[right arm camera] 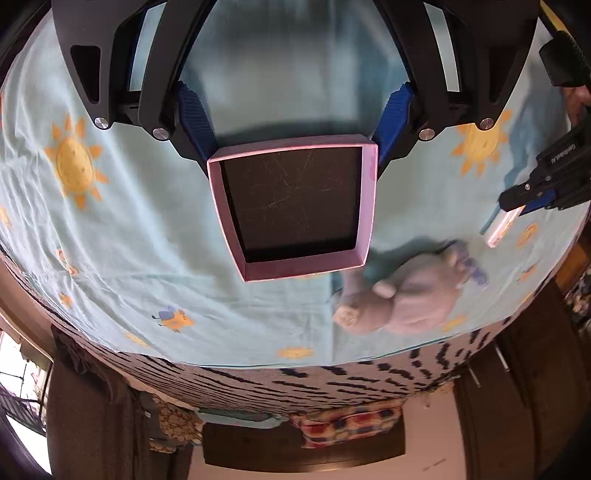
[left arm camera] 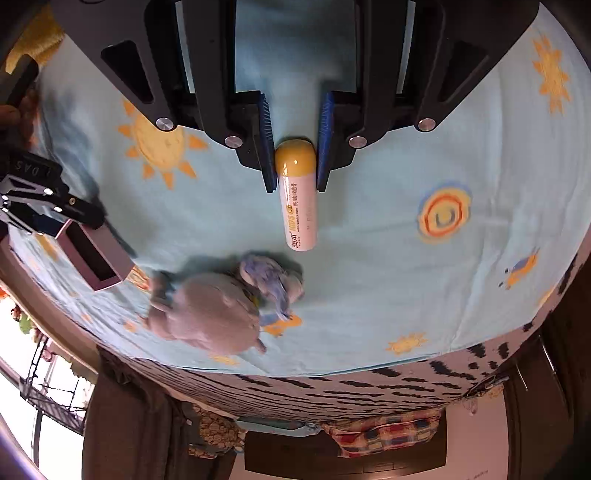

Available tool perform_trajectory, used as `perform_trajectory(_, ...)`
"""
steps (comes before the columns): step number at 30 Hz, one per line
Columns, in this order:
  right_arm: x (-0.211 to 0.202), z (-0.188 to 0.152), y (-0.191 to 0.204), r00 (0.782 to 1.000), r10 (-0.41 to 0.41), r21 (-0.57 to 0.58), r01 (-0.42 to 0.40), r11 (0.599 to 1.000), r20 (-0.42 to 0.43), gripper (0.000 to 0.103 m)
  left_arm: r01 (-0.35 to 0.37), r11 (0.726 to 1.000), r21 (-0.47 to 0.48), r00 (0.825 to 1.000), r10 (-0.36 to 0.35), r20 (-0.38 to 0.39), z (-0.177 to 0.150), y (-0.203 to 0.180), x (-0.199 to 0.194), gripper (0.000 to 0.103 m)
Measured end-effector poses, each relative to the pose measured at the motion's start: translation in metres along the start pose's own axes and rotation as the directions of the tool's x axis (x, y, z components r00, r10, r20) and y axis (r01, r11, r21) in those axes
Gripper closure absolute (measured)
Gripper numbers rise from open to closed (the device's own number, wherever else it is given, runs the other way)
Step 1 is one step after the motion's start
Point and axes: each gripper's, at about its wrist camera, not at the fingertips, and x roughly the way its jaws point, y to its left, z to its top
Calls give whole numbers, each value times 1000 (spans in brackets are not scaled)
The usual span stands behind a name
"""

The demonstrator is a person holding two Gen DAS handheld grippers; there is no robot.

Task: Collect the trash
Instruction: 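Grasp the yellow tube with left tool while right tool grasps pink box, then lower yellow tube and pink box into the bin and open both tools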

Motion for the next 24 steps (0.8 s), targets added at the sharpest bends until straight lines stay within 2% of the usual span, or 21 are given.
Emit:
perform_trajectory(4,-31,-24,9,998,53,-16,-52,999,44,25,37,999,29,999,-37,19,-29,-9,-28,83)
perform_trajectory(8,-71,-49,25,992,65,-76,-57,995,109,25,77,996,50,996,-78,34,-62,-18,-57,83)
perform_trajectory(12,-98,-72,36,987,88,-107,-74,992,138,25,103,993,52,993,-106,52,-95,-24,-83,83)
perform_trajectory(20,-132,-136,54,981,99,-145,-76,987,165,25,72,992,106,991,-84,109,-159,-38,-121,83)
perform_trajectory(24,-133,-166,58,984,124,-116,-109,987,129,25,74,993,87,991,-83,101,-188,-39,-127,84)
